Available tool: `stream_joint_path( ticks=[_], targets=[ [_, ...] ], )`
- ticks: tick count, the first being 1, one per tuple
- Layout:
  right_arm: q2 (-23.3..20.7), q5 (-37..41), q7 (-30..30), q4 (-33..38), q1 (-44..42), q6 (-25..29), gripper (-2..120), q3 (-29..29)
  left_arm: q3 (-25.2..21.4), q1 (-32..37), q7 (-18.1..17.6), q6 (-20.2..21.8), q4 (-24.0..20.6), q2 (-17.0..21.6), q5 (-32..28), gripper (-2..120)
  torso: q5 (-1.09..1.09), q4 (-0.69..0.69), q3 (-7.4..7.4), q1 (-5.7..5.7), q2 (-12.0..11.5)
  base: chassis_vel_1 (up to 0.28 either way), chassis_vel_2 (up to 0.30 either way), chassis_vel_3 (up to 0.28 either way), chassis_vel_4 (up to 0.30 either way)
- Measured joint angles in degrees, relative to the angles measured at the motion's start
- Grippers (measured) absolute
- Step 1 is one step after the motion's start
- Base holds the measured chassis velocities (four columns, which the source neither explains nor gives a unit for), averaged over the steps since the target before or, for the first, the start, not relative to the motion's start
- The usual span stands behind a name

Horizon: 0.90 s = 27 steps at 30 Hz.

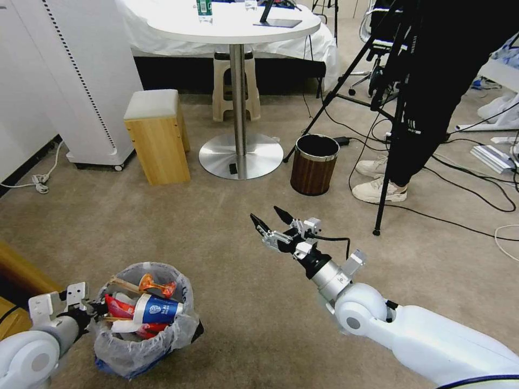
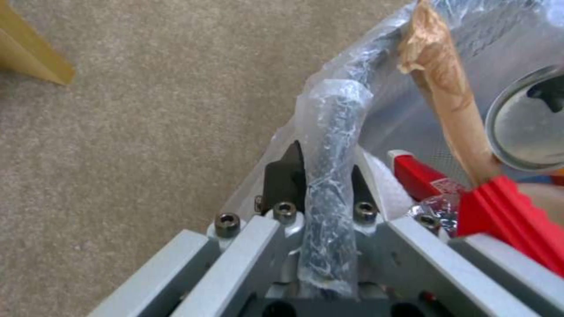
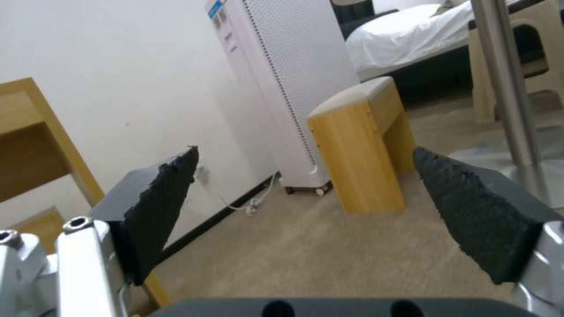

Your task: Pick up the trash bin and place the garbage on the floor into it.

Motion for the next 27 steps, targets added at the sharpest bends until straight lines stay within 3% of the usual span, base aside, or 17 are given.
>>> stream_joint_path(
  ticks=[7,12,18,20,23,27],
  targets=[
    [-0.53,-1.39,0.02,-0.45,-2.02,0.19,92,1.90,3.42,-4.20,0.79,-1.37,4.92,-0.85,2.39,3,-0.05,-0.05,0.01,0.00,0.01,0.000,0.000,0.000,0.000],
    [-0.57,-2.13,0.03,-1.11,-2.74,0.45,92,2.63,4.37,-6.29,0.40,-2.71,7.66,-1.80,4.73,24,-0.08,-0.08,0.03,0.00,0.00,0.000,0.000,0.000,0.000],
    [0.27,-2.60,-0.02,-1.70,-2.85,0.59,92,2.63,3.05,-4.86,0.83,-3.21,6.74,-1.95,5.68,44,-0.19,-0.06,0.05,0.02,-0.03,0.000,0.000,0.000,0.000],
    [0.49,-2.68,-0.03,-1.79,-2.82,0.60,92,2.56,2.75,-4.49,0.91,-3.24,6.32,-1.96,5.74,48,-0.19,-0.06,0.05,0.02,-0.03,0.000,0.000,0.000,0.000],
    [1.48,-3.21,-0.08,-2.18,-2.74,0.75,91,1.98,1.62,-3.55,0.93,-3.70,4.99,-2.20,6.52,65,-0.17,-0.05,0.05,0.02,-0.03,0.000,0.000,0.000,0.000],
    [1.77,-3.53,-0.09,-2.32,-2.65,0.92,89,1.55,0.81,-3.11,0.91,-4.17,4.03,-2.39,6.87,72,-0.13,-0.04,0.04,0.02,-0.04,0.000,0.000,0.000,0.000]
  ],
)
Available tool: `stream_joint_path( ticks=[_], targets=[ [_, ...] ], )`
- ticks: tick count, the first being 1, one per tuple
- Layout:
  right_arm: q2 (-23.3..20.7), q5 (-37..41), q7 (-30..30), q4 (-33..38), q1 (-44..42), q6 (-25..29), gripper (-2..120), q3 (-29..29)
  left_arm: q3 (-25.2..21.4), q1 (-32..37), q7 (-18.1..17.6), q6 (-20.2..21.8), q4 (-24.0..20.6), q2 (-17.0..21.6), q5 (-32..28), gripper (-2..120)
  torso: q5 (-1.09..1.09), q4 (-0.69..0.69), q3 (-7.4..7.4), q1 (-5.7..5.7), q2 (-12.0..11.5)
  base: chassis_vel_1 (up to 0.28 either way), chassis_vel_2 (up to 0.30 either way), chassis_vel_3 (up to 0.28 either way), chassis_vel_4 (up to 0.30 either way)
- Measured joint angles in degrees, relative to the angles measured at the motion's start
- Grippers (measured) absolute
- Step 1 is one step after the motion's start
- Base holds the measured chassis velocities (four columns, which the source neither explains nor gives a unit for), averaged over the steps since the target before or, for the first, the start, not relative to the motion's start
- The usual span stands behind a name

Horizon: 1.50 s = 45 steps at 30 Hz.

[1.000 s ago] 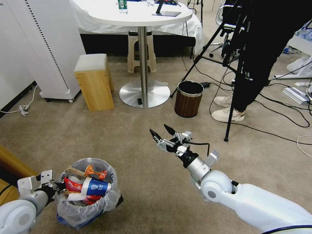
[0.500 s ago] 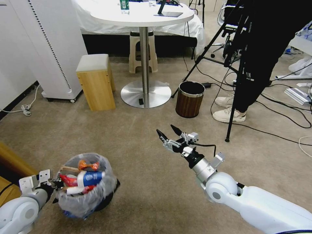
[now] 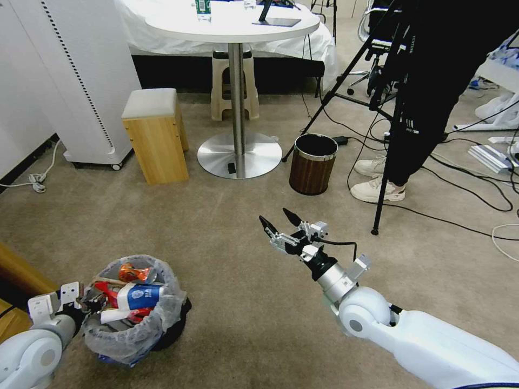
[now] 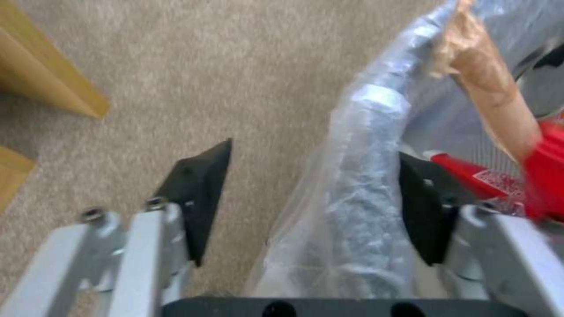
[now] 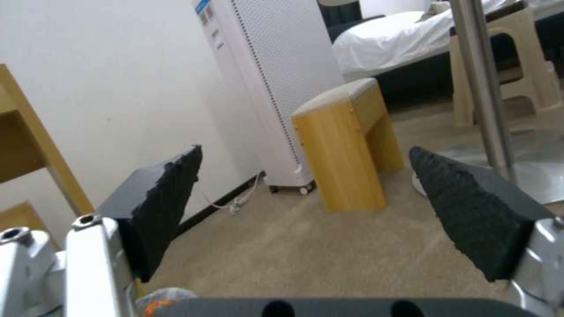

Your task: Pick up the trash bin and place the garbage on the floor into it.

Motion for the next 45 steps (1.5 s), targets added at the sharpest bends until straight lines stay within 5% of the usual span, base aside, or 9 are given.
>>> stream_joint_path(
  ticks=[2,7,20,31,38,45],
  targets=[
    [0.18,-0.37,-0.07,-0.15,0.12,0.11,87,-0.27,-0.63,0.31,-0.20,-0.58,-1.02,-0.26,0.51,86,0.03,0.00,-0.01,0.00,0.00,0.000,0.000,0.000,0.000],
    [0.33,-0.72,-0.10,-0.17,-0.18,0.25,85,-0.01,-1.10,0.15,-0.72,-2.21,-2.02,-1.20,2.77,98,0.05,0.01,-0.01,0.00,0.00,0.000,0.000,0.000,0.000],
    [1.23,-0.76,1.40,0.33,-3.04,-1.67,100,6.06,-4.94,-2.74,1.63,-5.64,-4.55,-5.87,11.00,100,0.08,0.00,-0.02,0.00,0.01,0.000,0.000,0.000,0.000],
    [4.50,-5.41,6.19,-1.39,-7.83,-3.06,100,20.01,-12.12,-0.65,4.08,-6.66,-15.55,-16.31,18.58,100,0.08,0.02,-0.02,-0.01,0.02,0.000,0.000,0.000,0.000],
    [7.39,-10.62,7.12,-2.29,-13.09,-3.85,100,39.37,-14.35,1.58,4.82,-6.61,-23.25,-22.90,23.74,100,0.06,-0.01,-0.02,-0.01,0.03,0.000,0.000,0.000,0.000],
    [8.26,-16.35,10.77,-0.92,-20.17,-1.61,100,48.61,-14.34,5.88,4.87,-6.96,-27.58,-25.71,27.50,100,0.09,0.01,-0.03,-0.01,0.03,0.000,0.000,0.000,0.000]
  ],
)
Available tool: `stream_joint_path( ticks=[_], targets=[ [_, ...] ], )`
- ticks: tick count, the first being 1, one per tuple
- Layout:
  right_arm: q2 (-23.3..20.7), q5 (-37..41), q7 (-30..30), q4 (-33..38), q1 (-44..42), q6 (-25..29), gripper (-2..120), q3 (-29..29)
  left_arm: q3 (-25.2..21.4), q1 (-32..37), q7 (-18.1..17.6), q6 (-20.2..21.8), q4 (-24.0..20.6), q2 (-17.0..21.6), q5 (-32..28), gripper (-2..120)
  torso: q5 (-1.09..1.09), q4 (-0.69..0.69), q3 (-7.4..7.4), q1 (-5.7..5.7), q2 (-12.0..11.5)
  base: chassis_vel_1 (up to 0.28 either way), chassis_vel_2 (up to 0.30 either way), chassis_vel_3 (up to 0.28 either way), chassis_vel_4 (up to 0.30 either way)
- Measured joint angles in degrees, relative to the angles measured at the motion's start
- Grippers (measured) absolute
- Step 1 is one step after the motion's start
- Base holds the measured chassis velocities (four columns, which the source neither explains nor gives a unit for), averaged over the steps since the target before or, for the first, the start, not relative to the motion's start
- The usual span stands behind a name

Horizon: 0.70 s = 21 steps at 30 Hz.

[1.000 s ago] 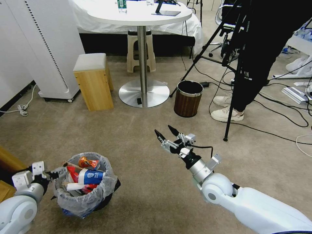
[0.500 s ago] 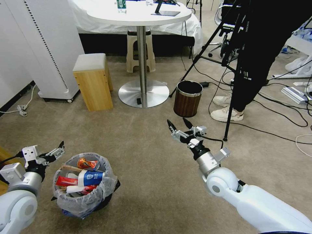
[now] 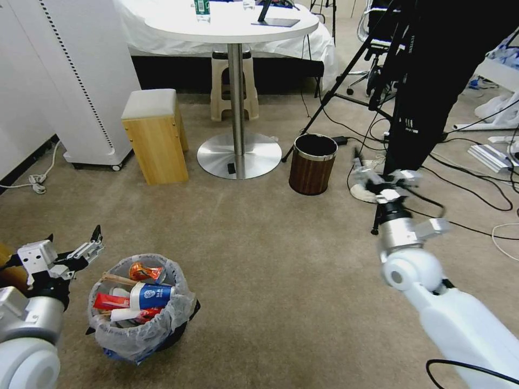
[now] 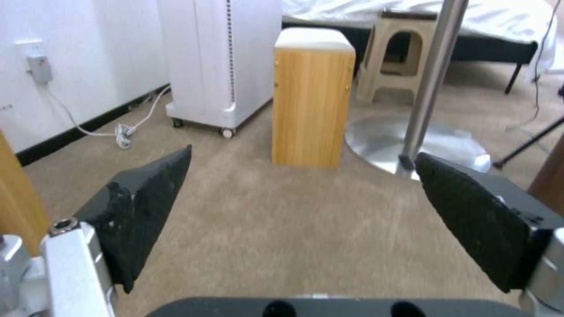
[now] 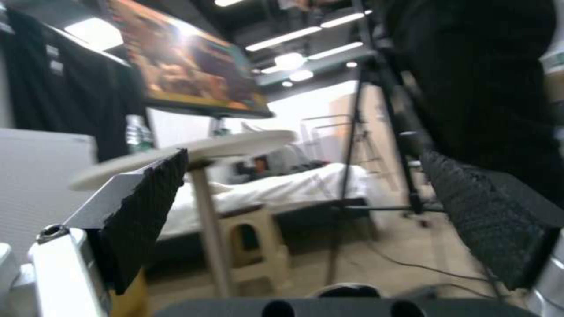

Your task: Pick up the trash bin and place the garbage on the floor into it.

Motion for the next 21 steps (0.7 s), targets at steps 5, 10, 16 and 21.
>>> stream_joint_path(
  ticks=[5,10,16,21],
  targets=[
    [2.36,-6.10,2.05,-0.14,-6.27,0.11,100,2.31,2.12,4.44,0.22,-0.12,-2.55,-2.50,4.49,100,0.00,0.00,0.00,0.00,0.00,0.000,0.000,0.000,0.000],
    [4.44,-8.16,2.22,-0.68,-9.49,0.57,100,2.44,3.14,6.92,0.83,-0.15,-3.55,-3.78,7.43,100,-0.02,0.01,0.00,0.00,0.00,0.000,0.000,0.000,0.000],
    [7.60,-13.29,2.70,-4.87,-11.62,-0.83,100,1.15,4.72,8.36,1.86,0.46,-3.93,-6.54,11.80,100,-0.03,0.01,0.00,0.00,0.00,0.000,0.000,0.000,0.000],
    [9.31,-16.36,1.78,-10.43,-12.71,-3.09,100,0.60,5.28,8.39,1.97,1.73,-2.82,-5.31,12.66,100,-0.03,0.01,0.00,0.00,0.00,0.000,0.000,0.000,0.000]
  ],
)
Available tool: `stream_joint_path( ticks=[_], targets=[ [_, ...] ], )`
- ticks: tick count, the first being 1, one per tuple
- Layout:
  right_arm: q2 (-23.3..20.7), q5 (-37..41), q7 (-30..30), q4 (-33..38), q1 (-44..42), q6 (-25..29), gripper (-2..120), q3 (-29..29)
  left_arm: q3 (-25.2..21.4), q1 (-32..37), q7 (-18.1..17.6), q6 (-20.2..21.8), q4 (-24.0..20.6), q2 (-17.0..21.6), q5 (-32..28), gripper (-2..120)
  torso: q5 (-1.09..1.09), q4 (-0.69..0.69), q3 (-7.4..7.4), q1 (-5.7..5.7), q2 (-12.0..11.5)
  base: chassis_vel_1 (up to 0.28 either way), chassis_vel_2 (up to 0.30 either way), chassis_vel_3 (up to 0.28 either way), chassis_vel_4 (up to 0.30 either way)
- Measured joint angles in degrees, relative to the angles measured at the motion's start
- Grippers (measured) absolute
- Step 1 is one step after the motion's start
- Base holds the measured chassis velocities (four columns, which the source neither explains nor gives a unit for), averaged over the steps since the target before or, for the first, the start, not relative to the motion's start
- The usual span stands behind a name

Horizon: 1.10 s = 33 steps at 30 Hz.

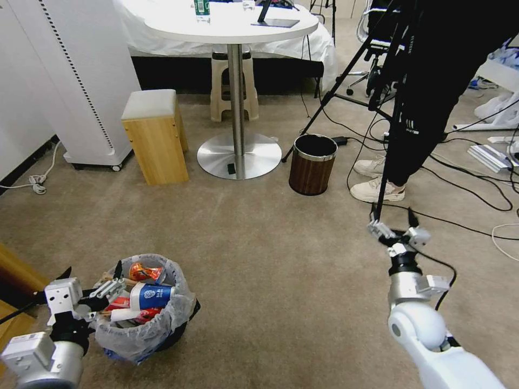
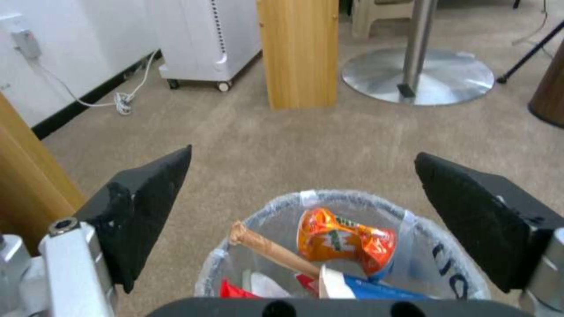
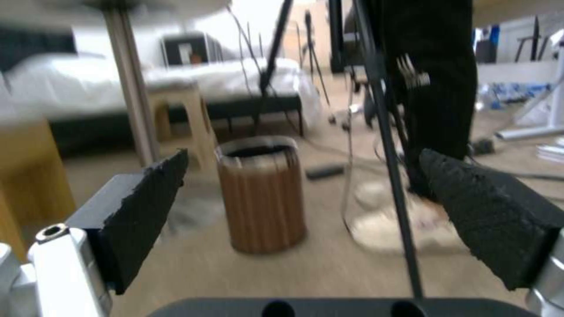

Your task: Pick up the trash bin and place the garbage on the floor into it.

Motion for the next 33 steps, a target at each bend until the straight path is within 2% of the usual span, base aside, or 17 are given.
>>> stream_joint_path(
  ticks=[3,13,22,33],
  targets=[
    [0.39,-0.81,0.36,-1.07,-1.23,-2.03,100,0.21,-0.01,-0.10,-0.09,0.51,0.42,0.84,-0.19,100,0.00,-0.05,0.00,0.00,0.00,0.000,0.000,0.000,0.000],
    [2.11,-3.03,2.49,1.07,-2.58,-3.48,100,0.21,-0.12,0.33,0.03,0.73,1.01,2.01,-0.71,100,0.00,0.00,0.00,0.00,0.00,0.000,0.000,0.000,0.000],
    [0.34,-3.33,6.50,10.19,-6.39,-7.64,100,1.81,-0.25,0.91,0.39,1.34,1.22,3.58,-0.92,100,-0.01,-0.02,0.00,0.00,0.00,0.000,0.000,0.000,0.000],
    [2.49,-5.97,6.30,11.05,-7.72,-6.96,100,2.36,-0.22,0.16,0.36,0.90,2.29,4.51,-1.53,100,0.00,-0.01,0.00,0.00,-0.01,0.000,0.000,0.000,0.000]
  ],
)
